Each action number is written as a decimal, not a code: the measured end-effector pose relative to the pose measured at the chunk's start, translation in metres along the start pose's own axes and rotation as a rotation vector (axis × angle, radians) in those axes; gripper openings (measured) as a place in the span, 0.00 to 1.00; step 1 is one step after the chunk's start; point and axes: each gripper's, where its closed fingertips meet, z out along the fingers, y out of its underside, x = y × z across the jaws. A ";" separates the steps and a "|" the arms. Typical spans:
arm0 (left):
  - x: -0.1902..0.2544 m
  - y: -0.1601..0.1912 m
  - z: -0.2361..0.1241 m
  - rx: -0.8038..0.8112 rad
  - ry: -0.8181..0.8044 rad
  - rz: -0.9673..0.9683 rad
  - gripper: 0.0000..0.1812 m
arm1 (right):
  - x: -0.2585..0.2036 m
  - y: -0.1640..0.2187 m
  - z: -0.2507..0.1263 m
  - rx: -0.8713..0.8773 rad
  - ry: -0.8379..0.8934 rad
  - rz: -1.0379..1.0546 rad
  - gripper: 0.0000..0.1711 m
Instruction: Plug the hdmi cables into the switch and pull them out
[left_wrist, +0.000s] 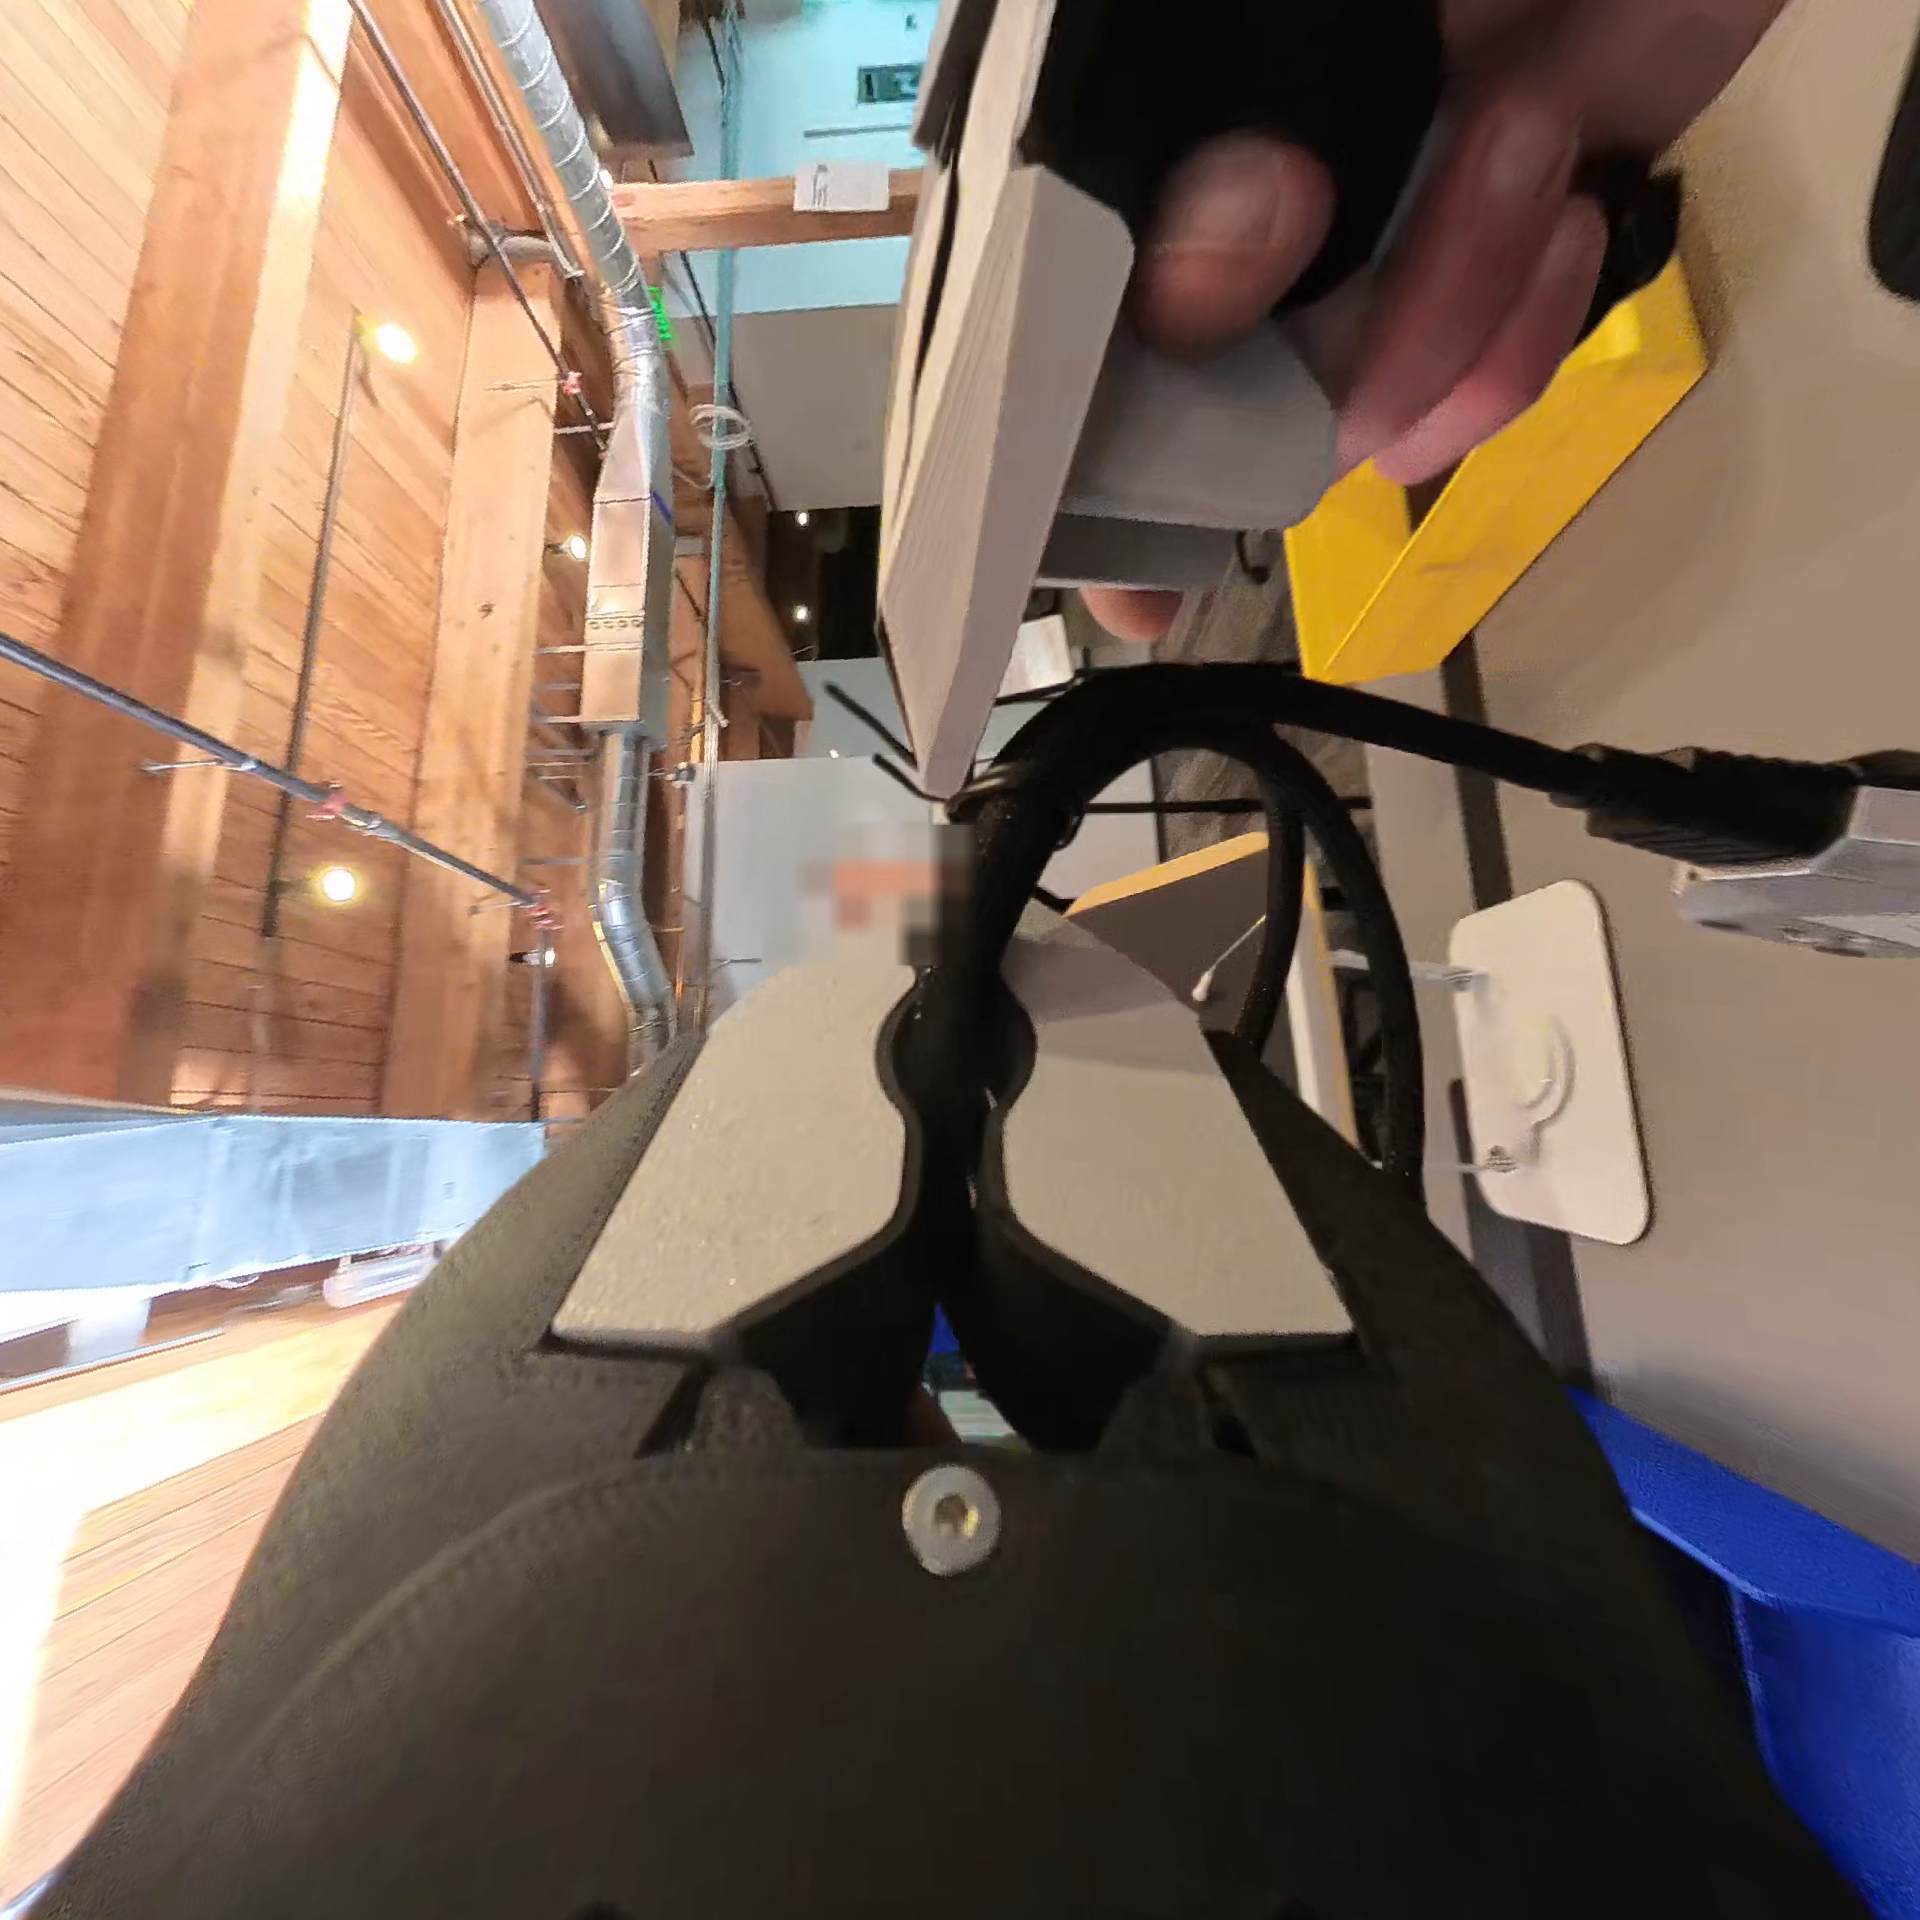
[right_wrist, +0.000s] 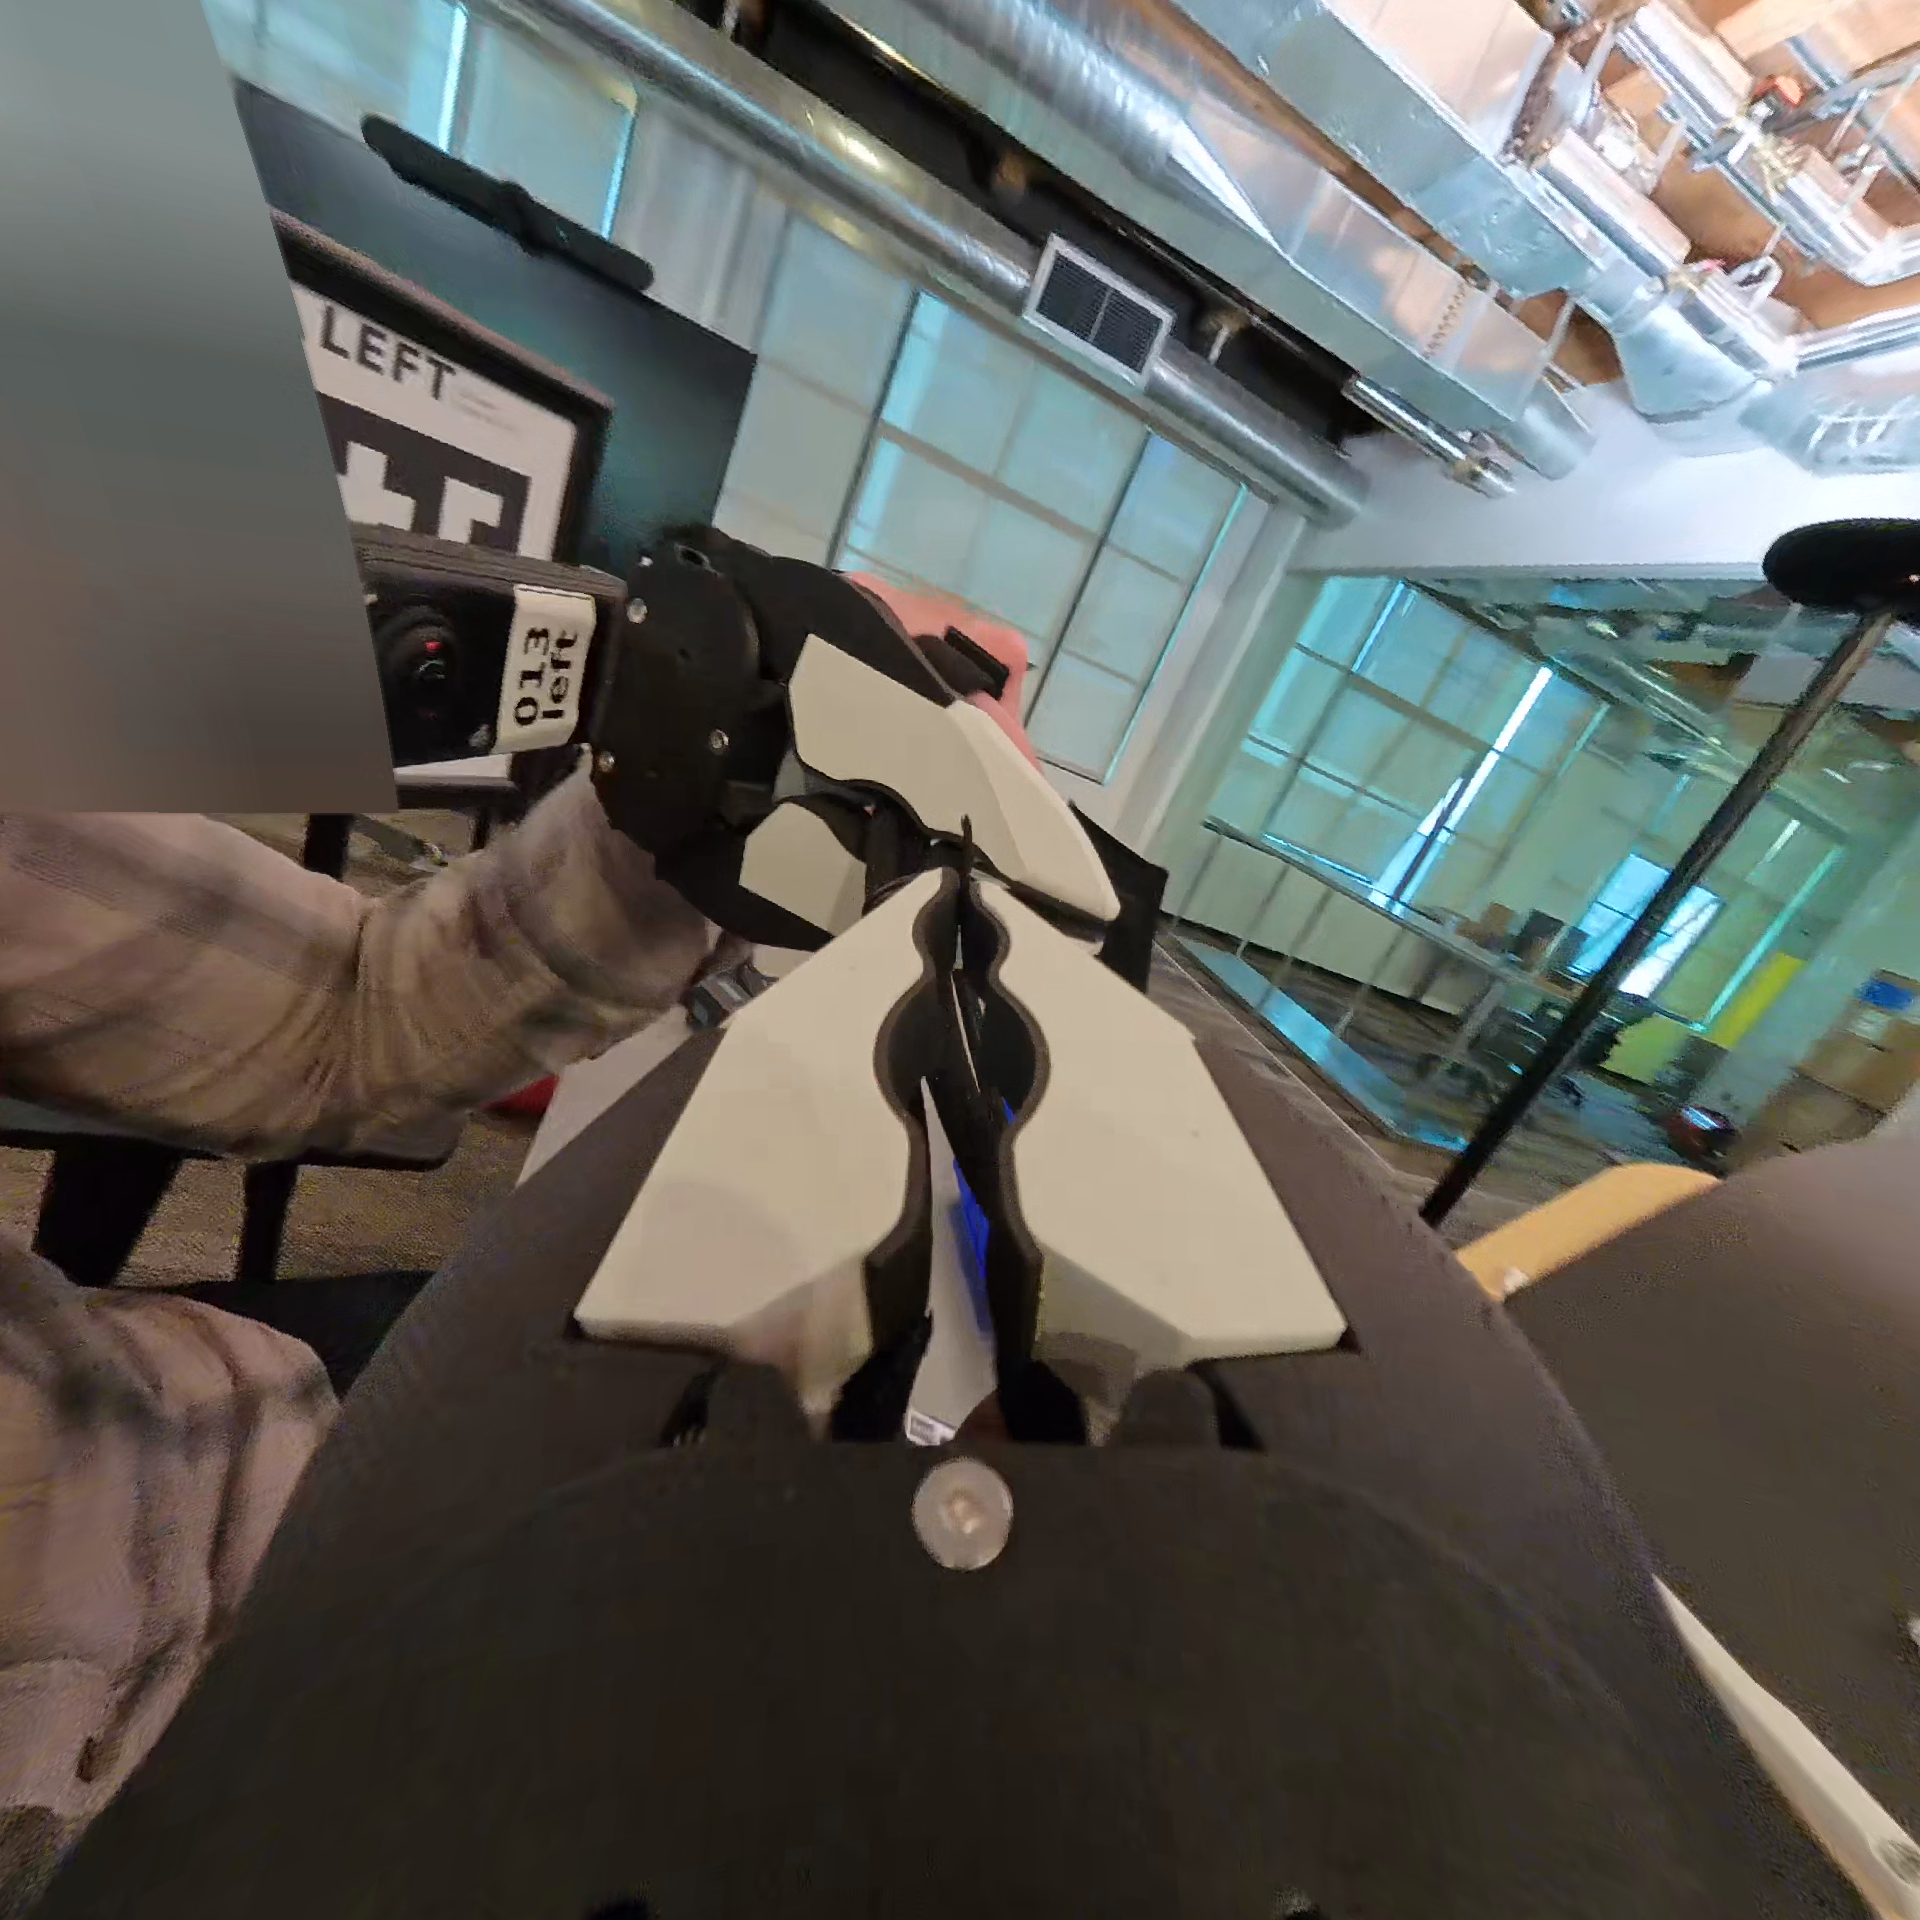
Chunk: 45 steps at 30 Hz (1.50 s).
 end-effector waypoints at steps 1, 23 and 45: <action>-0.001 0.001 0.002 -0.018 -0.016 0.014 0.01 | 0.003 0.001 -0.001 -0.010 0.018 -0.009 0.00; 0.007 -0.025 0.039 -0.031 -0.079 0.275 0.01 | 0.013 0.019 -0.044 -0.160 -0.011 -0.111 0.05; -0.017 -0.021 0.041 -0.049 -0.182 0.246 0.01 | 0.010 -0.008 -0.032 0.069 -0.032 -0.028 0.00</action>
